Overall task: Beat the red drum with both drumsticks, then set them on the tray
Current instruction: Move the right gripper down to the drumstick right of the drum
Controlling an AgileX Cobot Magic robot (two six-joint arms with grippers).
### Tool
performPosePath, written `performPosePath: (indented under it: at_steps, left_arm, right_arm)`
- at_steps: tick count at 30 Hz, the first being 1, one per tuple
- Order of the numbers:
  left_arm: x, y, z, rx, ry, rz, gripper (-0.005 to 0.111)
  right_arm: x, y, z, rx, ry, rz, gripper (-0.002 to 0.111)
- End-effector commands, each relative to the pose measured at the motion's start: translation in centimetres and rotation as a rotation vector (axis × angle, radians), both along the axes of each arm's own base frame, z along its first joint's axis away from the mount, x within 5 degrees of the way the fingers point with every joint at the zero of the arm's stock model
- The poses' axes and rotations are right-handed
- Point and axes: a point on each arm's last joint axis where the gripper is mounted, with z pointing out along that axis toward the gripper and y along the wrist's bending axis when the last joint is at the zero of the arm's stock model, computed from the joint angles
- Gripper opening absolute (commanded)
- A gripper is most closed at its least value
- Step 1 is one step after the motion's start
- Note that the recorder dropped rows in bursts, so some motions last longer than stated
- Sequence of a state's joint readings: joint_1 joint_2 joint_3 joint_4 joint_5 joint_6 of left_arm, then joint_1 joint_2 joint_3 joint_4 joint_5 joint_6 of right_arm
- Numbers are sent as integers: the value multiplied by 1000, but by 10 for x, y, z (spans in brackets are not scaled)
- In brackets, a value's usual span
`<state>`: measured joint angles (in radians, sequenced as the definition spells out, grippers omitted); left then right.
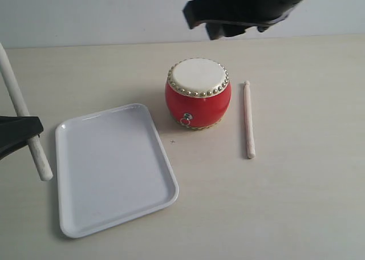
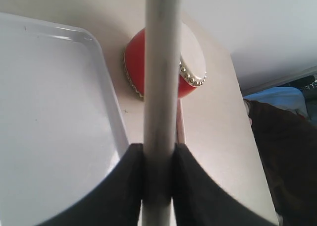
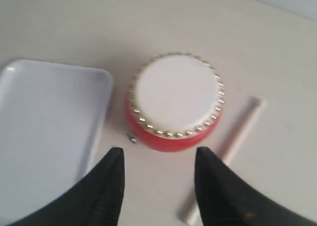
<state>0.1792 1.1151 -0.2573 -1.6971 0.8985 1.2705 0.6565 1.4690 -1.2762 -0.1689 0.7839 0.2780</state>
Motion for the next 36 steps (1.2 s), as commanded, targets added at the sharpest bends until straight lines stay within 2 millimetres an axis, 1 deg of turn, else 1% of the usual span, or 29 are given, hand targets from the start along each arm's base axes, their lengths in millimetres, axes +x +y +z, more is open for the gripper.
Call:
performPosePath:
  at_steps: [1, 5, 8, 13, 15, 19, 22, 25, 27, 30, 36]
  left_arm:
    - [0, -1, 2, -21, -12, -7, 0]
    - [0, -1, 2, -16, -24, -17, 0]
    - [0, -1, 2, -13, -27, -18, 0]
    - [0, -1, 2, -11, -29, -19, 0]
    - [0, -1, 2, -10, -29, -21, 0]
    - [0, -1, 2, -7, -29, -24, 0]
    - [-2, -3, 2, -6, -30, -42, 0]
    - [-3, -5, 1, -2, -29, -65, 0]
    - [-3, -6, 2, -5, -30, -67, 0]
    - [-3, -6, 2, -8, -30, -64, 0]
    - [-2, -6, 2, -10, -31, -62, 0]
  right_arm:
    - [24, -19, -25, -93, 79, -120, 43]
    - [43, -27, -71, -204, 264, -167, 43]
    - [57, -30, -97, -228, 327, -194, 43]
    - [71, -33, -126, -232, 377, -244, 43]
    - [76, -39, -136, -231, 401, -280, 43]
    - [85, -53, -148, -191, 447, -352, 43]
    - [89, -58, -160, -148, 509, -392, 43]
    - [90, -57, -171, -129, 549, -406, 43]
    - [91, -53, -176, -86, 563, -419, 43]
    - [93, -47, -177, -11, 575, -433, 43]
    - [93, -46, -180, -2, 579, -447, 43]
